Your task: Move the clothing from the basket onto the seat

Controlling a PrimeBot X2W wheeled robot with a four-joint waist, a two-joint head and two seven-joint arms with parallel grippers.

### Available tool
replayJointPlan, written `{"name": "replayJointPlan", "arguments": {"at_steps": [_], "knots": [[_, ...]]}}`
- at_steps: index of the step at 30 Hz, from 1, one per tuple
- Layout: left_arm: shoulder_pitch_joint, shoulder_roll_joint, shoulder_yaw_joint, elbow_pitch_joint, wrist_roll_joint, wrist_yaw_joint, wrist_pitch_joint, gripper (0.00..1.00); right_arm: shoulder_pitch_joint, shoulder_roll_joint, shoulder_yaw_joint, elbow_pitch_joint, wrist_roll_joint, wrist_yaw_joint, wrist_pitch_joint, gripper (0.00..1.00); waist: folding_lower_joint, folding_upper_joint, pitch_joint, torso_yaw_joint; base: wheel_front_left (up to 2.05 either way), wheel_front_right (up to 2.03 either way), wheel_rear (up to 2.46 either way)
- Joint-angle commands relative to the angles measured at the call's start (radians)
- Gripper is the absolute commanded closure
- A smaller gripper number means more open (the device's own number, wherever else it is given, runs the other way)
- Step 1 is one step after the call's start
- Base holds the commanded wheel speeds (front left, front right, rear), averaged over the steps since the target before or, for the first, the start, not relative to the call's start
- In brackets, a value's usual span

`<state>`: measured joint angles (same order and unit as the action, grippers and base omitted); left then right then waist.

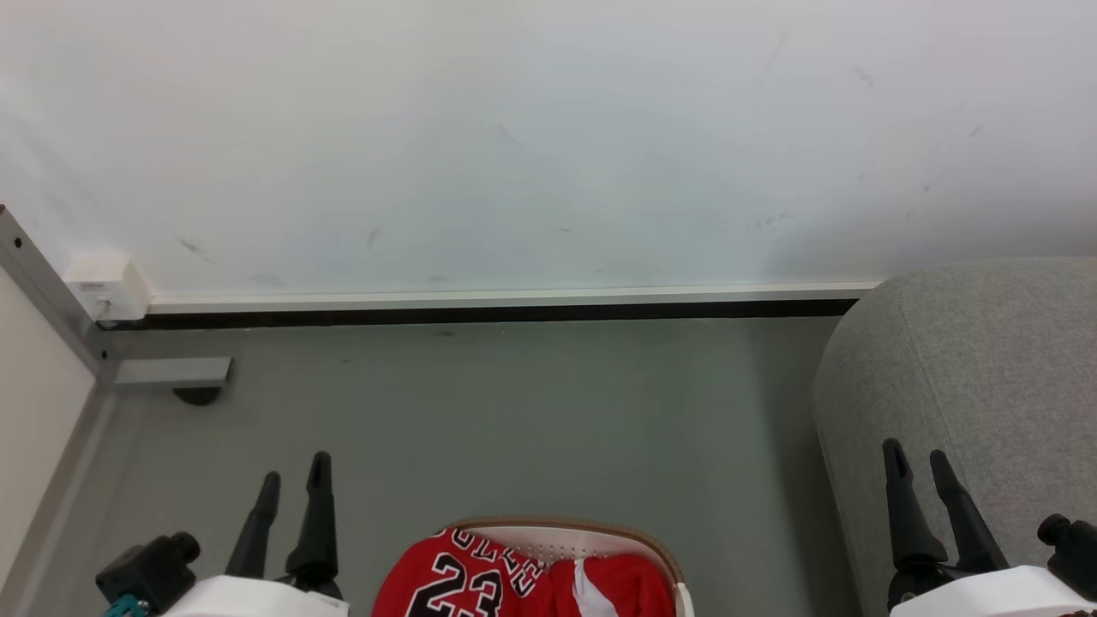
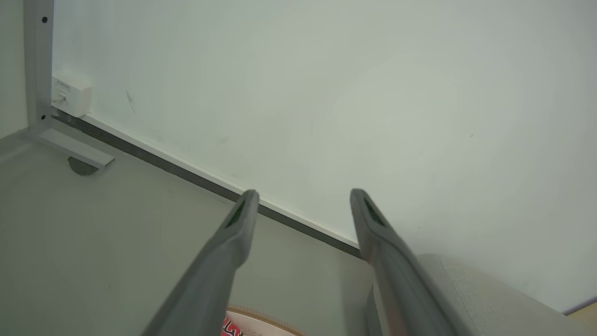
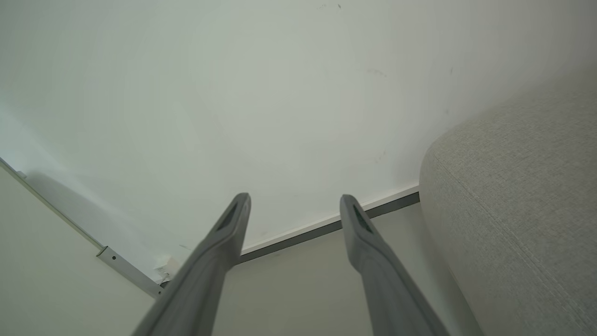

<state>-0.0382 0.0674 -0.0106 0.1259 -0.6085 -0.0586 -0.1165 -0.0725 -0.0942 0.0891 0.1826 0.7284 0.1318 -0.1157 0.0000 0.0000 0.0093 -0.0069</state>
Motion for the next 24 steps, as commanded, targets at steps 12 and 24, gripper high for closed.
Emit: {"name": "replayJointPlan", "arguments": {"at_steps": [12, 24], "knots": [[0.004, 0.022, -0.026, -0.022, 0.153, 0.025, -0.04, 0.0, -0.015, 0.013, -0.001, -0.008, -0.169, -0.001, -0.041, 0.0, 0.0, 0.0, 0.002, -0.001, 0.0, 0.0, 0.0], [0.009, 0.028, -0.041, -0.034, 0.255, 0.035, -0.067, 0.0, -0.017, 0.014, 0.015, -0.016, -0.27, -0.001, -0.068, 0.0, 0.0, 0.0, -0.001, -0.002, 0.0, 0.0, 0.0]]}}
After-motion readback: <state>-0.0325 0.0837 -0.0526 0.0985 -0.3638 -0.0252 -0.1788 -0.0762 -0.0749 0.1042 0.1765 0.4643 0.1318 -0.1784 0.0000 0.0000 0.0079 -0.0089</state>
